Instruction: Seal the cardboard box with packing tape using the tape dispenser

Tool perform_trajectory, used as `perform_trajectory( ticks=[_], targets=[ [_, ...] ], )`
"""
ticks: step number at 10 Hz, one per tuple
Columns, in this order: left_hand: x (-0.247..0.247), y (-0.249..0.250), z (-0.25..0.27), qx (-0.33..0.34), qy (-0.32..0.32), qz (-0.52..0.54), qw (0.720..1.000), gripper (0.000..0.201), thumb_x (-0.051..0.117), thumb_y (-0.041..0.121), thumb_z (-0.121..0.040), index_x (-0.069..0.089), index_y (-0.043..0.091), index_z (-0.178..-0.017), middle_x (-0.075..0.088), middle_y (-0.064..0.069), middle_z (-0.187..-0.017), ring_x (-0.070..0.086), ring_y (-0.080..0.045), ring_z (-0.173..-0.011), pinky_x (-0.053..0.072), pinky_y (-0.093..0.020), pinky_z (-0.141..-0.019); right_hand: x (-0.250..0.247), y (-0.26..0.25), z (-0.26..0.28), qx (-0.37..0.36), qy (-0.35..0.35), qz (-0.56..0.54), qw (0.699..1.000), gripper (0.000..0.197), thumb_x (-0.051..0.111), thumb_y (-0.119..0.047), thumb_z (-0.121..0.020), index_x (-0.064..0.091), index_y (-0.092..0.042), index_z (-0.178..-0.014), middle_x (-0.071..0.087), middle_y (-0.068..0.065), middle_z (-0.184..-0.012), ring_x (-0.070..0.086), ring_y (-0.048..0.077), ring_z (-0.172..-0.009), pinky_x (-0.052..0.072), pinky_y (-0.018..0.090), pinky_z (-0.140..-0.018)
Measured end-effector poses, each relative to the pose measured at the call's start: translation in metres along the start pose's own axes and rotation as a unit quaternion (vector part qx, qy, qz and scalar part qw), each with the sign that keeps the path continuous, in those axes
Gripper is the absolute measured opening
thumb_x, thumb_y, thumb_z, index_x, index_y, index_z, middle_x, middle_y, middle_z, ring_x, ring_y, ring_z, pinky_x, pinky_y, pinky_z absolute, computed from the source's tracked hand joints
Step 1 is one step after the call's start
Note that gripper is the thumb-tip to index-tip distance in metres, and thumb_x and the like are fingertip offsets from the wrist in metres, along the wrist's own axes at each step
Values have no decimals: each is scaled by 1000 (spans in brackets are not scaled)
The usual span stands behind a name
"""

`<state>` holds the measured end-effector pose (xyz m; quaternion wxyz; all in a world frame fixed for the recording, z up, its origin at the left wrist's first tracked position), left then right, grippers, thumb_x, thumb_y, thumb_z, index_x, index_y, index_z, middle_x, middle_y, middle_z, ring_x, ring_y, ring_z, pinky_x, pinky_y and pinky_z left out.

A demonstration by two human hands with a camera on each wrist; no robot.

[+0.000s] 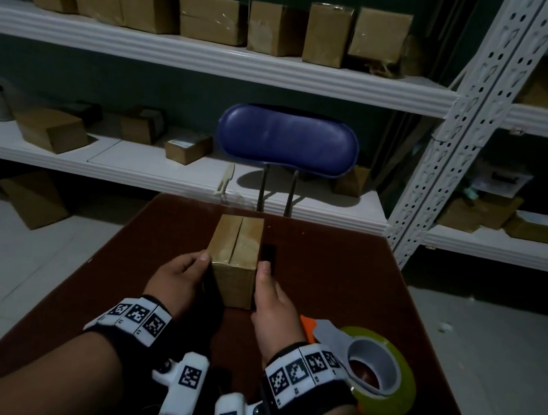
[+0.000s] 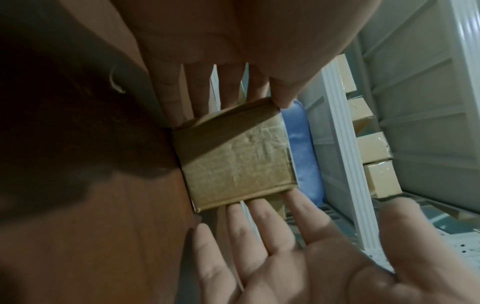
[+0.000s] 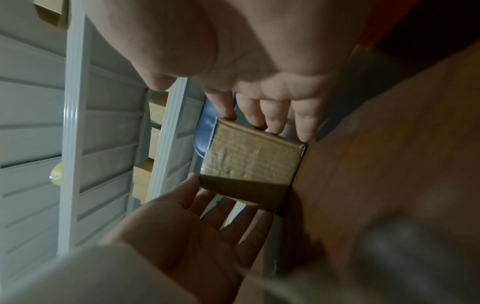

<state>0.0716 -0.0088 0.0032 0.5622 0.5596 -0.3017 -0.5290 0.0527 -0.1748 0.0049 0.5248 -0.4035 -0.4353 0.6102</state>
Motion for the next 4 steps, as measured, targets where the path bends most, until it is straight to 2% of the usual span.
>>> perform_trajectory(
  ticks=[1,2,3,4],
  targets=[
    [1,3,4,-3,5,3,1000,28,55,34,-99,68,19,-118,67,-4,-114,60,-22,-108,39,-29,-90,-1,2,0,-1,0,-7,1000,111,36,-106,-49,51,-45,-141,54,-11,-147,49,17,-136,33,48,-117],
    [-1,1,4,-4,10,5,1000,37,57,36,-97,65,16,-127,66,-5,-123,59,-25,-118,39,-29,-93,-3,4,-1,-8,6,-16,1000,114,36,-106,-51,42,-44,-147,44,-11,-155,41,16,-142,29,48,-120],
    [-4,4,12,-2,10,4,1000,41,58,38,-96,63,16,-130,65,-7,-130,59,-25,-118,40,-30,-94,-7,2,3,-17,17,-22,999,115,38,-104,-53,38,-41,-150,37,-10,-159,37,15,-145,27,47,-121],
    [-6,4,20,3,13,24,1000,40,60,37,-96,62,15,-129,66,-5,-124,61,-22,-111,42,-31,-91,-14,1,10,-30,26,-31,999,118,41,-103,-54,40,-34,-151,42,-7,-157,41,16,-142,30,48,-120]
  ],
)
Point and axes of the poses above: each hand's wrist, its own z-axis away from the middle knuckle, its own x-axis out of the palm, y = z × x, the point moved 1 cm from there along -z, towards the middle knuckle
